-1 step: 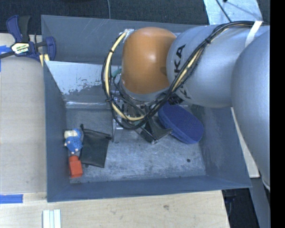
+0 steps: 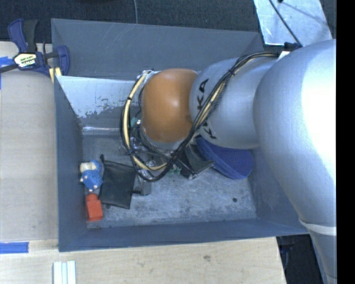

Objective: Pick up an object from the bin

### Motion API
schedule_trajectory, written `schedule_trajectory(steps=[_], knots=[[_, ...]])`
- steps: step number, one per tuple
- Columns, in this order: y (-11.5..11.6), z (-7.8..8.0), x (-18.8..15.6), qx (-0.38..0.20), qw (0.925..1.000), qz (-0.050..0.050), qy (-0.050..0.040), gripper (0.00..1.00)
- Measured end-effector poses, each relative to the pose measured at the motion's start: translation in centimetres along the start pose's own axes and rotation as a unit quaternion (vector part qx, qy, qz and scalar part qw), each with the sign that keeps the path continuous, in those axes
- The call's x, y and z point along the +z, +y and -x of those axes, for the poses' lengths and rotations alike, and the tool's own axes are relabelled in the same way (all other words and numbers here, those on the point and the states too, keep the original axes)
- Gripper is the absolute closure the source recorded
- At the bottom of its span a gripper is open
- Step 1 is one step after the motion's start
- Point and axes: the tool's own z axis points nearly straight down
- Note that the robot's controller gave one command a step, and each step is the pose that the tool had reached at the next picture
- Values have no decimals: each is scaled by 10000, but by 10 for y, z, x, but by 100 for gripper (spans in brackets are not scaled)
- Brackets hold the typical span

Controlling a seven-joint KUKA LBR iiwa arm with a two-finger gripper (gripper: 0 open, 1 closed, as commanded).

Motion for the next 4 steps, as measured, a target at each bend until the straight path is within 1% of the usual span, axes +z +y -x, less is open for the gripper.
schedule_trajectory(steps=[1,2,3,4], knots=[[0,2,-3,10,10000,0,-27,100],[13,24,-202,171,9998,-3,-81,100],[33,46,-30,-20,10000,1,12,100],[32,49,-36,-11,10000,1,-29,0]])
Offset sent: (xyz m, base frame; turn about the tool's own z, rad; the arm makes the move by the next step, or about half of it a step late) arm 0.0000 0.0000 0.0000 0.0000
